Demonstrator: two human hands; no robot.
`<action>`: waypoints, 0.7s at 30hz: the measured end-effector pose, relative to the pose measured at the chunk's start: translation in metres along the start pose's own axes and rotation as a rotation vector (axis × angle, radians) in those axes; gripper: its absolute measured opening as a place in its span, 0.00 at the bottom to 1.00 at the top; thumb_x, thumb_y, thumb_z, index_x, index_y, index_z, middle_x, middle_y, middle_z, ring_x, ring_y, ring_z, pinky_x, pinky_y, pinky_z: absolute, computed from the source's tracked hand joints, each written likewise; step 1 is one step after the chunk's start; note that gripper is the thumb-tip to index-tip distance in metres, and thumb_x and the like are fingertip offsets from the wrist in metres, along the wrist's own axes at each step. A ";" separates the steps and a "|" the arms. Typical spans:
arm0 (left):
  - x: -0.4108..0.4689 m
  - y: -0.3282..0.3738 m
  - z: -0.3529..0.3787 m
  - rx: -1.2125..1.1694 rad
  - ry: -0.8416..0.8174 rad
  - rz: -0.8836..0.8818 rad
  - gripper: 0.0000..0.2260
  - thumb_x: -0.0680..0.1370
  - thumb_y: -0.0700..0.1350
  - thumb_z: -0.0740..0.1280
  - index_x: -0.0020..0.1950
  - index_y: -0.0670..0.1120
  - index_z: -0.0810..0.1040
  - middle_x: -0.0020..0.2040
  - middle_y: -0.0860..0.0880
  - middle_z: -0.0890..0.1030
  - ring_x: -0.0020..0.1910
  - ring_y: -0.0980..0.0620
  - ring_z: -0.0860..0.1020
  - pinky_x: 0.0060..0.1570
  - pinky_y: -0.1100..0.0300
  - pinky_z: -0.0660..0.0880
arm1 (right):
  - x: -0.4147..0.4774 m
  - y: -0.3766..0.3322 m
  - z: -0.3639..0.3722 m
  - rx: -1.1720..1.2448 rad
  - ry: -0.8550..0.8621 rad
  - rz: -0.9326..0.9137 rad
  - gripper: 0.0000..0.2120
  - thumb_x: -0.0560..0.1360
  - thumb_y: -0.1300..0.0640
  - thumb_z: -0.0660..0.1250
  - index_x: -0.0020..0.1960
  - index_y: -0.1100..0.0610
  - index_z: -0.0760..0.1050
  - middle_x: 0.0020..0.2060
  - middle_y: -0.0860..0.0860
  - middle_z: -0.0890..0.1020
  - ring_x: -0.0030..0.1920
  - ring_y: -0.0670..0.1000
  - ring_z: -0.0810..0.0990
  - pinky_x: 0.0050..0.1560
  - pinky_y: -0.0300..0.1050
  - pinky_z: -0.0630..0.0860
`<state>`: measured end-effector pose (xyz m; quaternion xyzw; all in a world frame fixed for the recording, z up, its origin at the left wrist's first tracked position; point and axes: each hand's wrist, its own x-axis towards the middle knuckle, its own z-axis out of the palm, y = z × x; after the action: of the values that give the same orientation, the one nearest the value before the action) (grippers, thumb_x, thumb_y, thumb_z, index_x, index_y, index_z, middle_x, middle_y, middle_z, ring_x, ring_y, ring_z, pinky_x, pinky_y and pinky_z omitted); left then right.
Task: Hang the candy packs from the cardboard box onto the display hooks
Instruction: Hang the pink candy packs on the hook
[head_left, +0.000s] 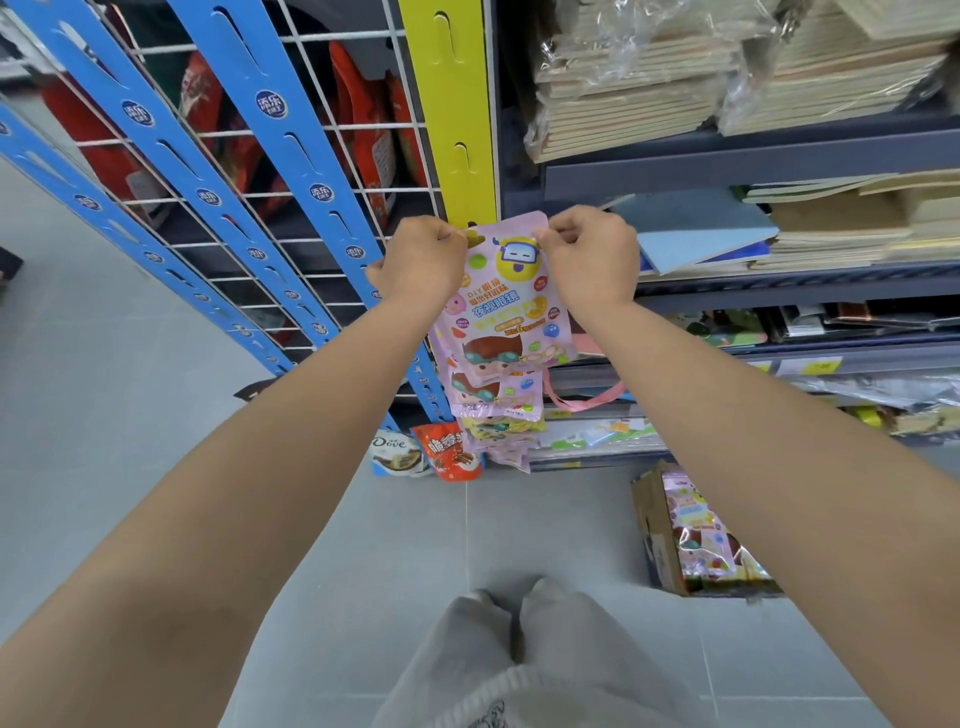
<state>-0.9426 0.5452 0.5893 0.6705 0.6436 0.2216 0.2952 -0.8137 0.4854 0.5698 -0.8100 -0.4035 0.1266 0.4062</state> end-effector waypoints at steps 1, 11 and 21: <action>0.000 0.000 0.001 -0.013 -0.007 -0.012 0.11 0.78 0.47 0.60 0.44 0.52 0.81 0.40 0.53 0.79 0.37 0.54 0.72 0.60 0.50 0.59 | -0.001 0.001 0.001 -0.008 -0.006 0.002 0.09 0.75 0.52 0.66 0.51 0.55 0.81 0.46 0.49 0.84 0.45 0.48 0.80 0.44 0.39 0.72; -0.004 -0.014 -0.002 0.111 0.070 0.132 0.11 0.77 0.52 0.62 0.48 0.52 0.82 0.43 0.52 0.82 0.46 0.48 0.76 0.58 0.52 0.63 | -0.006 0.007 0.004 -0.029 -0.105 0.042 0.06 0.73 0.57 0.67 0.46 0.56 0.82 0.44 0.52 0.84 0.45 0.52 0.81 0.47 0.42 0.76; -0.023 -0.033 0.004 0.248 0.236 0.351 0.12 0.74 0.44 0.62 0.56 0.41 0.70 0.55 0.43 0.75 0.57 0.41 0.71 0.60 0.49 0.64 | -0.032 0.031 -0.005 0.103 -0.519 0.213 0.18 0.74 0.64 0.66 0.64 0.57 0.74 0.51 0.53 0.80 0.38 0.45 0.77 0.29 0.28 0.73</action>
<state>-0.9656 0.5216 0.5660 0.7726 0.5697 0.2653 0.0904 -0.8144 0.4481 0.5457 -0.7668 -0.3996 0.3920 0.3141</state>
